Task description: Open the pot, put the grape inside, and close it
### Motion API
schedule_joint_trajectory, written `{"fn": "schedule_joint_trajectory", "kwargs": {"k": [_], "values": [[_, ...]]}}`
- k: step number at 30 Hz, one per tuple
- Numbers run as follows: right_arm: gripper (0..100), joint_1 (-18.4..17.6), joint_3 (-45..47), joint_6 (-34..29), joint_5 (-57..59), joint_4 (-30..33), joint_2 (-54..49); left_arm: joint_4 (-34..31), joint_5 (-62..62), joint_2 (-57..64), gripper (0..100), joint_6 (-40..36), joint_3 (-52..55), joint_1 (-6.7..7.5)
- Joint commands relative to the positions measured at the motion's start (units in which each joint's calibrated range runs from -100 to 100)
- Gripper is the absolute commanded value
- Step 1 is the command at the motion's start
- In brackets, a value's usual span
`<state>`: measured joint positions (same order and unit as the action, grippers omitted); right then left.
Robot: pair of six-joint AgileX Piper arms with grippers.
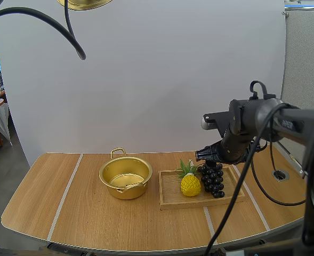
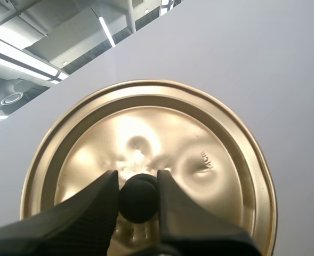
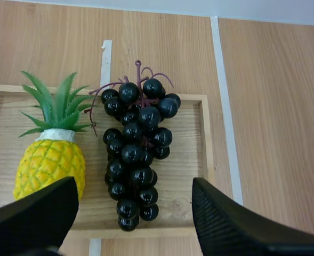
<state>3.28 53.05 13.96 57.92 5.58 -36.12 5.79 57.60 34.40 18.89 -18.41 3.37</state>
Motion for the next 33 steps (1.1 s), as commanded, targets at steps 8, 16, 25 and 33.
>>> {"fn": "schedule_joint_trajectory", "kwargs": {"k": [8,16,25,33], "values": [[100,0.3,-0.5,1.7,-13.2,0.0,12.5,-0.4,-2.5,0.5,0,-0.5,-0.4,0.2],[100,0.3,-0.8,1.7,-18.3,0.0,18.6,-0.4,-2.5,0.5,0,-0.5,-0.4,0.2],[100,1.0,-3.5,1.9,-18.7,-0.2,21.0,-0.4,-2.5,0.5,0,-0.5,-0.4,0.2],[100,1.0,-3.5,1.9,-21.9,-0.7,24.7,-0.4,-2.5,0.5,0,-0.5,-0.4,0.2]]}}
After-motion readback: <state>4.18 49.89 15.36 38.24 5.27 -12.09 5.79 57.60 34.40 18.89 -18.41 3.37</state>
